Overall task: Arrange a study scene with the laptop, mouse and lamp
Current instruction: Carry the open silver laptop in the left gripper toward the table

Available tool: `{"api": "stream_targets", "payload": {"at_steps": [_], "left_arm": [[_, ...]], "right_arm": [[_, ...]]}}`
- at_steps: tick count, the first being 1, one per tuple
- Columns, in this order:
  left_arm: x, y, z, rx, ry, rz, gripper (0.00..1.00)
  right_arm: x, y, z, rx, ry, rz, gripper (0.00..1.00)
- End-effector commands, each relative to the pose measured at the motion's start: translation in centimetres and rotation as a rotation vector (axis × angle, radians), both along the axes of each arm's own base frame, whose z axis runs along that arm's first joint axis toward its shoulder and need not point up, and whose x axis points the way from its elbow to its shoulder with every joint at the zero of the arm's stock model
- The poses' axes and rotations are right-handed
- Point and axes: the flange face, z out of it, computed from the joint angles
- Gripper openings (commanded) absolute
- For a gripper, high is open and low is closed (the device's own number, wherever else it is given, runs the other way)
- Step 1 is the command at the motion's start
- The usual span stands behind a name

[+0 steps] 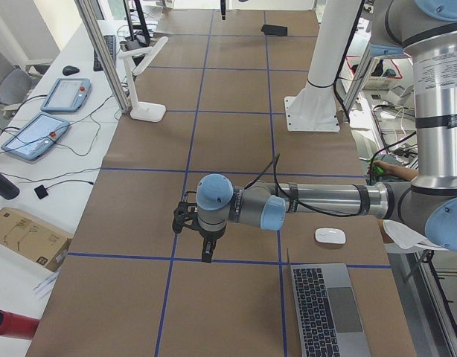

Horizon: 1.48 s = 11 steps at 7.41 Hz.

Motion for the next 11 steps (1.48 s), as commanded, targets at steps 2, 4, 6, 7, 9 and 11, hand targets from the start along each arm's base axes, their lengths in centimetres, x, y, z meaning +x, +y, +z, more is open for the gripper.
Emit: {"api": "stream_targets", "payload": {"at_steps": [2, 4, 6, 7, 9, 11], "left_arm": [[0.1, 0.8, 0.3, 0.018, 0.011, 0.009, 1.0], [0.1, 0.7, -1.4, 0.025, 0.019, -0.008, 1.0], [0.2, 0.4, -4.6, 0.077, 0.026, -0.01, 0.99], [0.1, 0.6, -5.1, 0.088, 0.029, -0.012, 0.99], [0.0, 1.6, -4.6, 0.073, 0.029, -0.013, 1.0], [0.0, 1.6, -3.8, 0.06, 0.014, -0.014, 1.0]], "right_arm": [[0.3, 0.9, 0.1, 0.002, -0.001, 0.003, 0.99], [0.3, 0.7, 0.2, 0.005, 0.005, 0.002, 0.99], [0.3, 0.6, -1.0, 0.027, -0.007, 0.003, 0.99], [0.3, 0.7, -1.7, 0.04, -0.007, 0.003, 0.99], [0.1, 0.4, -1.3, 0.036, -0.007, -0.001, 0.99], [0.0, 0.8, -2.6, 0.062, -0.038, -0.011, 0.99]]}}
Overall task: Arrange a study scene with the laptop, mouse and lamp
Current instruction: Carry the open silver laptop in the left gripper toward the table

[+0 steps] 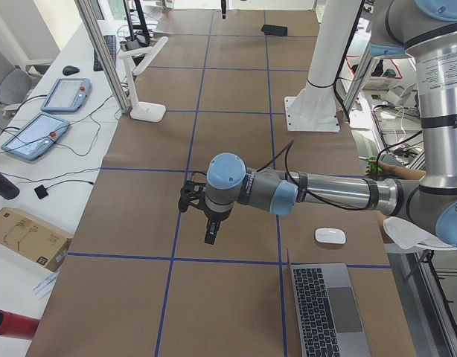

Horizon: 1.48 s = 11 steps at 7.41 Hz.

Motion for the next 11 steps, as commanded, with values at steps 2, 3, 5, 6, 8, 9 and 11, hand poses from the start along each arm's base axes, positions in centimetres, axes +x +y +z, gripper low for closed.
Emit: {"api": "stream_targets", "payload": {"at_steps": [2, 3, 5, 6, 8, 9, 11], "left_arm": [[-0.3, 0.0, 0.9, 0.005, -0.061, -0.005, 0.99], [-0.6, 0.2, 1.1, 0.068, -0.081, 0.055, 0.99], [-2.4, 3.0, 5.1, 0.006, -0.1, 0.059, 1.0], [-4.1, 3.9, 6.5, -0.042, -0.093, 0.009, 1.0], [-8.9, 6.3, 7.4, -0.241, -0.053, -0.192, 1.0], [-11.4, 7.9, 7.0, -0.333, -0.032, -0.29, 1.0], [-12.1, 10.0, 6.9, -0.509, -0.036, -0.452, 1.0]], "right_arm": [[-0.6, 0.2, 0.8, -0.019, -0.022, -0.014, 0.99], [-2.5, -0.1, 0.7, -0.019, -0.016, -0.046, 0.99], [-3.1, -0.1, 1.1, -0.024, -0.014, -0.058, 0.99], [-3.1, -0.1, 1.2, -0.022, -0.012, -0.059, 0.99], [-3.2, -0.2, 0.9, -0.017, -0.014, -0.058, 0.99], [-3.2, -0.3, 0.7, 0.001, -0.018, -0.057, 0.99], [-3.3, -0.5, 0.1, 0.014, -0.023, -0.057, 0.99]]}}
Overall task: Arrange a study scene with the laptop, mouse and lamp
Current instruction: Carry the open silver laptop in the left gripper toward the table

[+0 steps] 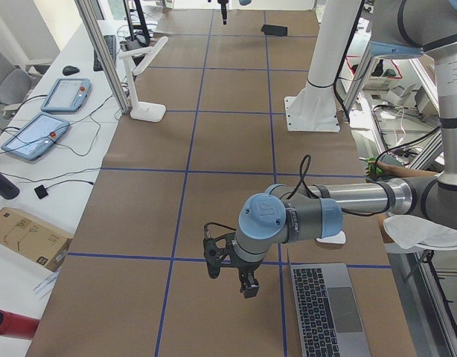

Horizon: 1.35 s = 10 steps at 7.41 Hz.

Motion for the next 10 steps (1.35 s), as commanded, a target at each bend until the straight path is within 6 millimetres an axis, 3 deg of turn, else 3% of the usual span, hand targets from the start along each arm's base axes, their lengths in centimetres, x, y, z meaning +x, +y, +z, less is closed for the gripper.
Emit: {"api": "stream_targets", "payload": {"at_steps": [1, 2, 5, 6, 7, 8, 10], "left_arm": [[-0.1, 3.7, -0.3, -0.154, -0.019, -0.142, 1.0], [0.8, 6.5, -0.3, -0.233, -0.001, -0.205, 1.0], [1.8, 9.6, 2.1, -0.466, 0.055, -0.387, 1.0], [1.9, 9.9, 4.1, -0.536, 0.064, -0.422, 1.0], [1.7, 9.1, 5.7, -0.609, 0.081, -0.484, 1.0], [1.4, 8.1, 5.2, -0.615, 0.084, -0.515, 1.0], [1.6, 8.8, 5.5, -0.643, 0.085, -0.524, 1.0]], "right_arm": [[-0.2, -0.5, -0.5, 0.006, -0.01, 0.001, 0.99], [-0.3, -0.3, -0.2, 0.001, -0.008, -0.004, 0.99], [-0.2, 0.7, 1.2, 0.01, -0.013, -0.007, 0.99], [-0.2, 0.7, 1.4, 0.008, -0.013, -0.007, 0.99], [-0.2, 1.1, 1.7, 0.01, -0.013, -0.011, 0.99], [-0.2, 1.5, 2.0, 0.019, -0.015, -0.012, 0.99], [-0.2, 1.7, 1.9, 0.026, -0.02, -0.013, 0.99]]}}
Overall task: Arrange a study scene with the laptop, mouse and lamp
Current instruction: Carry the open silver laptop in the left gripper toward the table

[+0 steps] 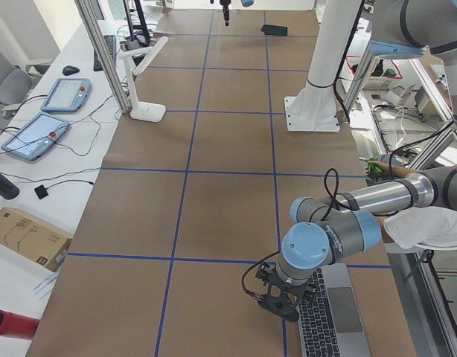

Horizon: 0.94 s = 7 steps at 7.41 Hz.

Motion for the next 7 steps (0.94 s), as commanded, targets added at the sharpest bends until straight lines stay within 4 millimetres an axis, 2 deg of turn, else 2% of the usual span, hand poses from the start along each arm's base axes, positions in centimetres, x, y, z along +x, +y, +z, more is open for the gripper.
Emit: {"api": "stream_targets", "payload": {"at_steps": [1, 4, 6, 7], "left_arm": [[0.4, 1.4, 0.7, -0.034, 0.012, -0.017, 1.0], [0.9, 3.3, 1.8, -0.1, 0.022, -0.051, 1.0], [1.1, 4.0, 4.1, -0.115, 0.023, -0.057, 0.98], [1.2, 4.2, 4.5, -0.122, 0.025, -0.057, 0.88]], "right_arm": [[0.0, 0.2, -0.1, 0.007, -0.004, -0.001, 0.99], [0.0, 0.2, -0.2, 0.011, -0.004, -0.002, 0.99], [0.0, 0.3, -0.2, 0.009, -0.012, -0.004, 0.99], [0.0, 0.3, -0.5, 0.014, -0.013, -0.004, 0.99]]}}
